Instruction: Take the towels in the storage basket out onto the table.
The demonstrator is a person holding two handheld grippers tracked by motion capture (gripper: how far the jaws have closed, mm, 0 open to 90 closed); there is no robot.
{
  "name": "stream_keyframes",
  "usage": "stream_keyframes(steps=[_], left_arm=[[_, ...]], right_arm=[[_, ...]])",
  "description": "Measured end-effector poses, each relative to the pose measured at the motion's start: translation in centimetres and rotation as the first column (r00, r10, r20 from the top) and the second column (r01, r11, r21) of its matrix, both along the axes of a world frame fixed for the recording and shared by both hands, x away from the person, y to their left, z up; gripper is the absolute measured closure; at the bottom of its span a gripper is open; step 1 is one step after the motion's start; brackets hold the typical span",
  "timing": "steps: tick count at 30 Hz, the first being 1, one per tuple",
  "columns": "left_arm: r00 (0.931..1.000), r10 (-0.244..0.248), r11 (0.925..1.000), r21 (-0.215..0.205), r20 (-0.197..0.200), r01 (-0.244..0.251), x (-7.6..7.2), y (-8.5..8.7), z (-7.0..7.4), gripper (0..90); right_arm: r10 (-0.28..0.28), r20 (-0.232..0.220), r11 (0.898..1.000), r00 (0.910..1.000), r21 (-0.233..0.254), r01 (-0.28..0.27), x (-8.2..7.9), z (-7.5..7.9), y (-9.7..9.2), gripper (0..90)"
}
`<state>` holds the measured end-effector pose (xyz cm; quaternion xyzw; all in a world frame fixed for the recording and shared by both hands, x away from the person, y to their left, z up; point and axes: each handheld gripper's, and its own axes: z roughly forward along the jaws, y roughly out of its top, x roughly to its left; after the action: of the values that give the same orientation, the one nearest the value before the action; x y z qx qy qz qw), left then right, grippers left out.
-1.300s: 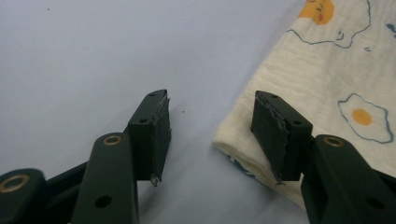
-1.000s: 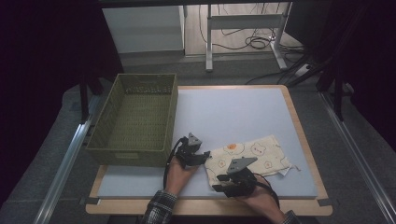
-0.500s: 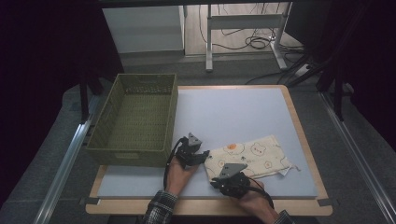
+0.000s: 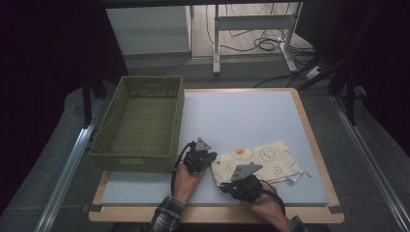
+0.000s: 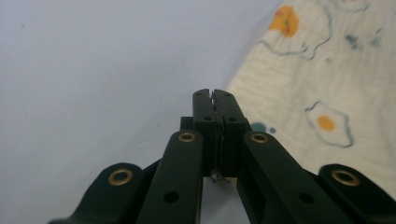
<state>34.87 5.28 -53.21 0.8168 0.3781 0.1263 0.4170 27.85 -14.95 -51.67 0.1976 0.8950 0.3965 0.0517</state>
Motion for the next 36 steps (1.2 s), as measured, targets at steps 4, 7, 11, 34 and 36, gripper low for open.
stream_keyframes(steps=[4, 7, 11, 34, 36], left_arm=[[0.9999, -0.009, 0.9999, -0.007, 0.014, 0.01, 0.1, -0.4, 1.0, 89.0], [0.9998, -0.014, 0.9998, -0.013, 0.017, 0.015, 0.4, -0.7, 1.5, 89.0], [0.9996, -0.019, 0.9995, -0.026, 0.022, 0.02, 0.8, -1.1, 1.9, 88.9], [0.9888, -0.121, 0.9918, -0.033, 0.088, 0.124, 4.0, -7.1, 3.4, 89.0], [0.9873, -0.128, 0.9909, -0.029, 0.094, 0.131, 4.2, -7.8, 3.5, 89.0]], right_arm=[[-0.009, -0.007, 0.999, 0.9999, 0.032, 0.01, 0.2, 0.7, -0.8, 85.3], [-0.017, -0.008, 0.999, 0.9998, 0.046, 0.017, 0.3, 1.0, -1.3, 85.3], [-0.033, -0.009, 0.998, 0.9994, 0.055, 0.033, 0.5, 1.2, -2.0, 85.2], [-0.229, 0.033, 0.969, 0.9729, 0.103, 0.224, 1.4, 2.4, -10.0, 85.0], [-0.249, 0.032, 0.963, 0.9681, 0.111, 0.244, 1.5, 2.4, -10.9, 85.0]])
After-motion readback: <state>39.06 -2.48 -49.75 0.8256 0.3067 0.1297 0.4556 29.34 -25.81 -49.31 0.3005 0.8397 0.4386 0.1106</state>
